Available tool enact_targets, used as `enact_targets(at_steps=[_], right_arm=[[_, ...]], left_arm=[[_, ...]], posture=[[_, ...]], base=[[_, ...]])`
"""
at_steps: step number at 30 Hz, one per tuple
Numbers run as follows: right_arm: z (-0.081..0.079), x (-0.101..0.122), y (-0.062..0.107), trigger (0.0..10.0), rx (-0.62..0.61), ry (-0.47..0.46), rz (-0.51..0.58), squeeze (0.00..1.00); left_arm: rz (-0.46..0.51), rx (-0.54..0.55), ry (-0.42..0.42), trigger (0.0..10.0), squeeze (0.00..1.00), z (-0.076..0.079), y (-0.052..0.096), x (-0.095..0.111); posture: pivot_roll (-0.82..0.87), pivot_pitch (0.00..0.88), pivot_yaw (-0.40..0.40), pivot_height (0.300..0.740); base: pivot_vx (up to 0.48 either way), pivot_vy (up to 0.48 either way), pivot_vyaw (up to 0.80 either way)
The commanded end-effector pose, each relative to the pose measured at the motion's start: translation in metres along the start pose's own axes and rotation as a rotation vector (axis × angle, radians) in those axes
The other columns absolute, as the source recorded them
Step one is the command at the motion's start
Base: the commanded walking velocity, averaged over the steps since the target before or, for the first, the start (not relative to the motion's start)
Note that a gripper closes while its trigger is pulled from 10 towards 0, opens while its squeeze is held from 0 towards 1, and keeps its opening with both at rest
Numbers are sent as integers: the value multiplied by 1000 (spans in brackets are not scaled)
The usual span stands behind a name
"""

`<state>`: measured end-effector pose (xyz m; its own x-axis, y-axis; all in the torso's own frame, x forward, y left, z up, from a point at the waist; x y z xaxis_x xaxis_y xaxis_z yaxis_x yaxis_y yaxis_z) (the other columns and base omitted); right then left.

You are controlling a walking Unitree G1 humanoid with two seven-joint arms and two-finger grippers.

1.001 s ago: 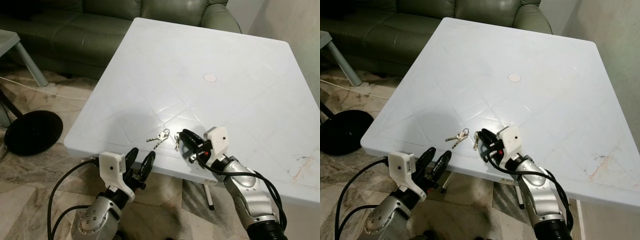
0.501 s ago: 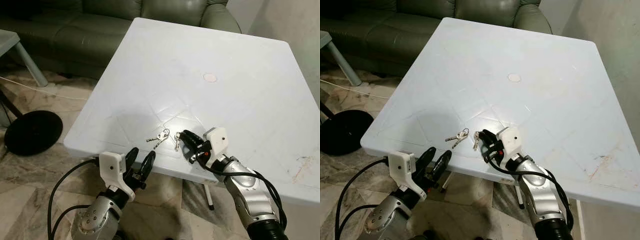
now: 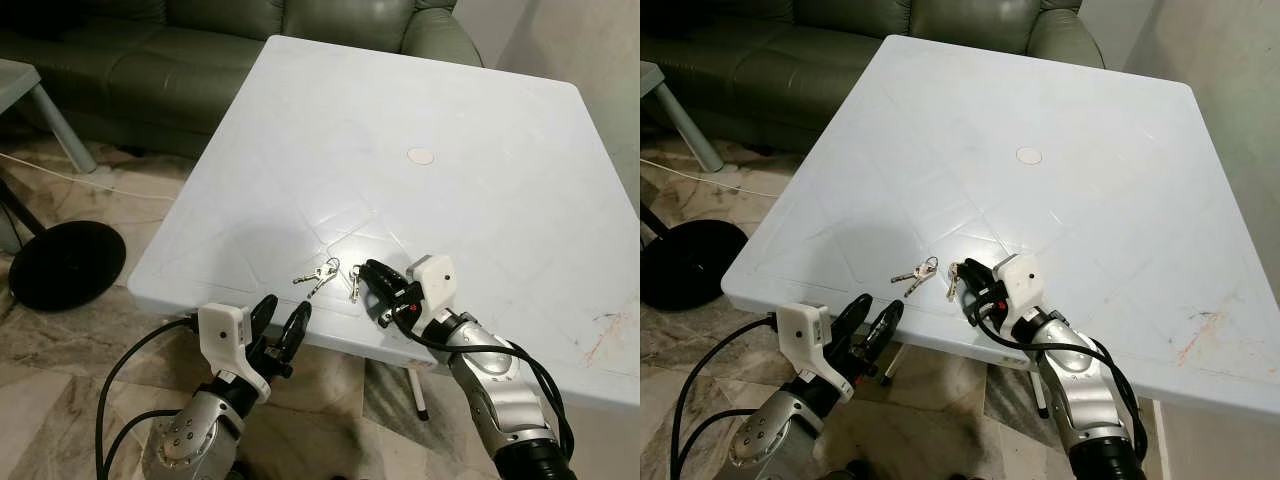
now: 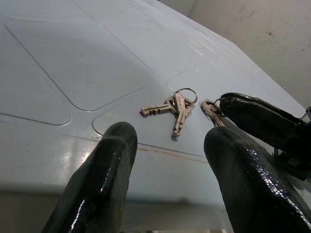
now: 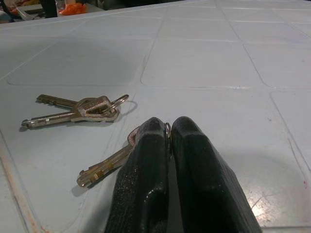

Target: Hang keys on a hook

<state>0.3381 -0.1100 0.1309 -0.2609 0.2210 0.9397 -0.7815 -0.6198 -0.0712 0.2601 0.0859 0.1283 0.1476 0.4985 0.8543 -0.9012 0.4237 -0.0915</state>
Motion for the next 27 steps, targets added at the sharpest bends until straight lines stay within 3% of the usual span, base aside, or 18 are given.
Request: enact_targets(at_steps=[1,2,3,5,6,7,8,10,12,13,14,15,16,19,20,22,24,27], right_arm=[[4,-3,3,10000,-5,0,-8,0],[4,-3,3,10000,-5,0,-5,0],[4,-2,3,6588,-5,-1,-2,0],[4,-2,4,6314,-5,-2,2,0],[4,-2,4,5255,-5,-2,2,0],[4,-2,4,5255,-5,-2,2,0],[4,-2,4,6118,-9,-5,1,0],[4,-2,4,5765,-7,-1,3,0],[4,-2,4,7020,-5,0,6,0],[4,-2,4,7020,-4,1,6,0],[5,-2,4,5059,-5,-2,6,0],[5,-2,4,5333,-7,-3,5,0],[5,-2,4,6745,-7,0,6,0],[6,-2,4,6471,-9,0,5,0],[5,-2,4,4863,-7,1,7,0],[6,-2,4,4196,-10,3,6,0],[6,-1,4,0,-9,-3,16,0],[5,1,4,0,-3,-8,32,0]], left_arm=[[-12,3,11,10000,0,1,1,-3],[-11,3,11,10000,0,1,1,-3],[-12,2,12,10000,0,1,1,-3],[-12,2,12,10000,0,1,1,-3],[-11,1,13,10000,0,1,1,-2],[-12,1,12,10000,0,1,1,-3],[-12,0,13,10000,0,2,1,-3],[-13,0,12,10000,0,2,1,-3],[-14,-1,13,10000,0,2,1,-3],[-13,-1,13,10000,0,2,1,-3],[-13,-1,13,10000,0,2,1,-3],[-13,0,14,10000,0,2,1,-3],[-13,0,13,10000,0,2,1,-3],[-12,0,13,10000,0,2,0,-3],[-12,0,13,10000,0,2,0,-3],[-12,-1,13,10000,0,2,0,-3],[-11,0,14,10000,0,2,0,-3],[-11,-1,15,10000,0,2,0,-3]], posture=[[140,243,-94,740],[140,243,-94,740],[140,243,-94,740],[138,242,-92,740],[138,242,-92,740],[138,242,-92,740],[138,243,-92,740],[138,241,-92,740],[138,241,-92,740],[138,241,-92,740],[138,241,-92,740],[138,241,-92,740],[138,241,-92,740],[139,243,-93,740],[139,243,-93,740],[139,243,-93,740],[139,243,-93,740],[138,242,-94,740]], base=[[0,0,0],[0,0,0],[0,0,0],[0,0,0],[0,0,0],[0,0,0],[0,0,0],[0,0,0],[0,0,0],[0,0,0],[0,0,0],[0,0,0],[0,0,0],[0,0,0],[0,0,0],[0,0,0],[0,0,0],[0,0,0]])
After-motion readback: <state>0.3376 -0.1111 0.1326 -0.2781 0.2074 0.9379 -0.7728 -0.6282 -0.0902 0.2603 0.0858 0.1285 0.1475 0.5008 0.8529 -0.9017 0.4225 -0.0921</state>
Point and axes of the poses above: a point about 5 cm out from each wrist's last joint towards the gripper, its own y axis pointing back from the gripper into the wrist, its own x axis along the axis of the wrist's last joint, z = x × y, the point moved 3 cm from there along -y, pointing out of the wrist towards the gripper, and after that the axes turned 13 degrees about y, right-handed, at the moved point
